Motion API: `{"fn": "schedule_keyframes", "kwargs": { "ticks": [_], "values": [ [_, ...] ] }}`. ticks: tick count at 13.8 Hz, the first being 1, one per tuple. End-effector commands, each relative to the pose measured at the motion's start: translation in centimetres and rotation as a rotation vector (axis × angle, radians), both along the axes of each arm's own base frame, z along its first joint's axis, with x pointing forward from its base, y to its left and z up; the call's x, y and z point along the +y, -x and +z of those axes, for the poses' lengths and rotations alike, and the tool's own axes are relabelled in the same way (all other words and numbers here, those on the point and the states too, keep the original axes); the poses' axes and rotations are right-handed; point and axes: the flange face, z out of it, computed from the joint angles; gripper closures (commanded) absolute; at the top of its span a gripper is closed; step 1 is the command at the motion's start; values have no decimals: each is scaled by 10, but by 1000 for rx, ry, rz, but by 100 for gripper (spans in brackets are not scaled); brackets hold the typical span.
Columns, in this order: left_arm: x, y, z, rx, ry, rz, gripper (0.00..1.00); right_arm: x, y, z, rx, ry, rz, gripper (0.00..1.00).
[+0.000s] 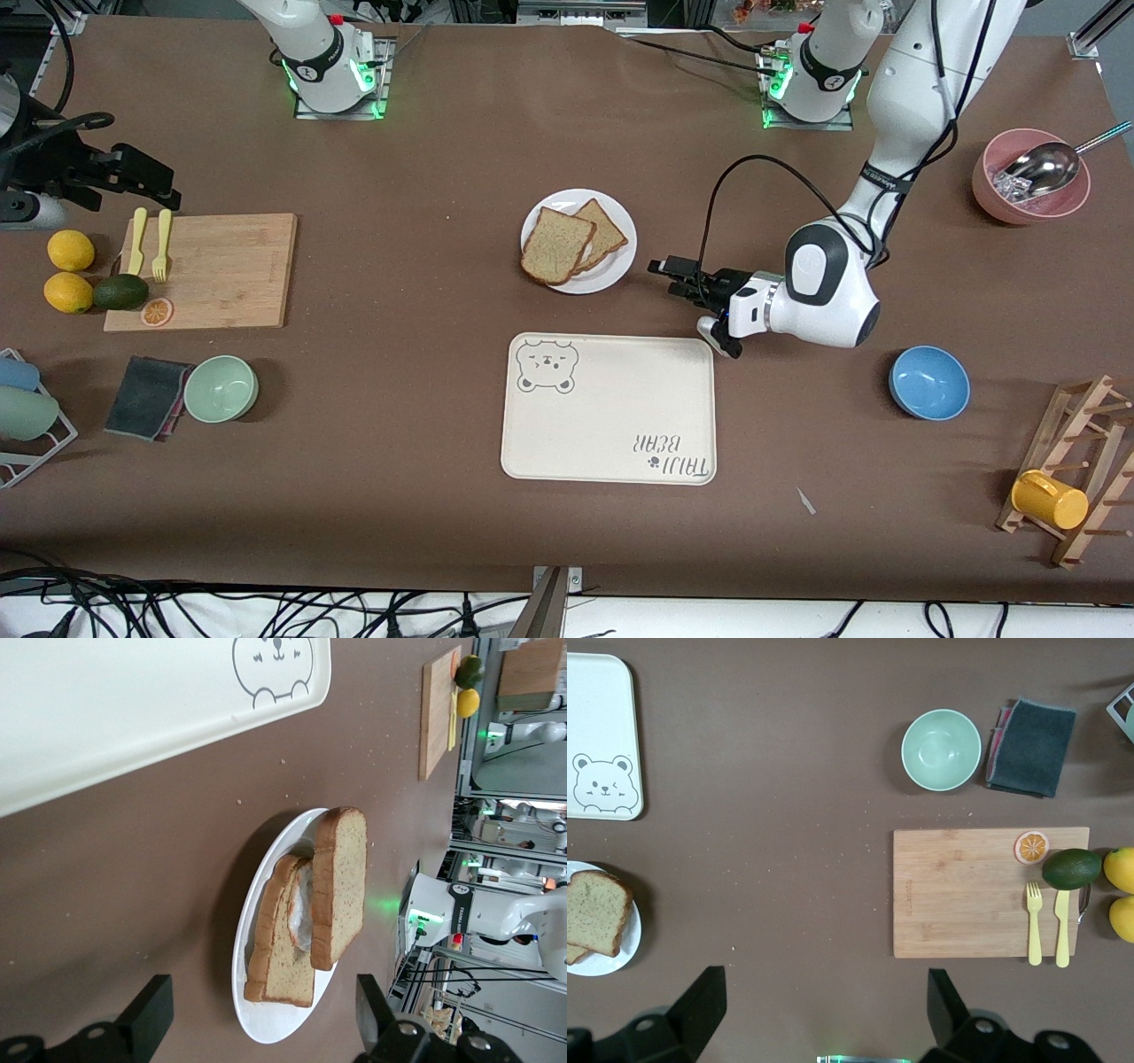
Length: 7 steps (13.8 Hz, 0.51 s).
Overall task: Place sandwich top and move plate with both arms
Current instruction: 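Raise the right gripper away while the left gripper reaches the plate rim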
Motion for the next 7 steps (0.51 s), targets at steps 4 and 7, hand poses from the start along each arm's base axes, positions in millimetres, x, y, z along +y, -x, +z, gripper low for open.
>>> {"fn": "schedule_keyframes", "kwargs": {
  "ticks": [4, 7],
  "values": [
    [-30, 33, -37, -72, 90, -2, 38, -1, -5, -11, -28, 18, 10, 0],
    [-41, 41, -43, -84, 66, -9, 46, 6, -4, -6, -33, 15, 16, 0]
  ]
}}
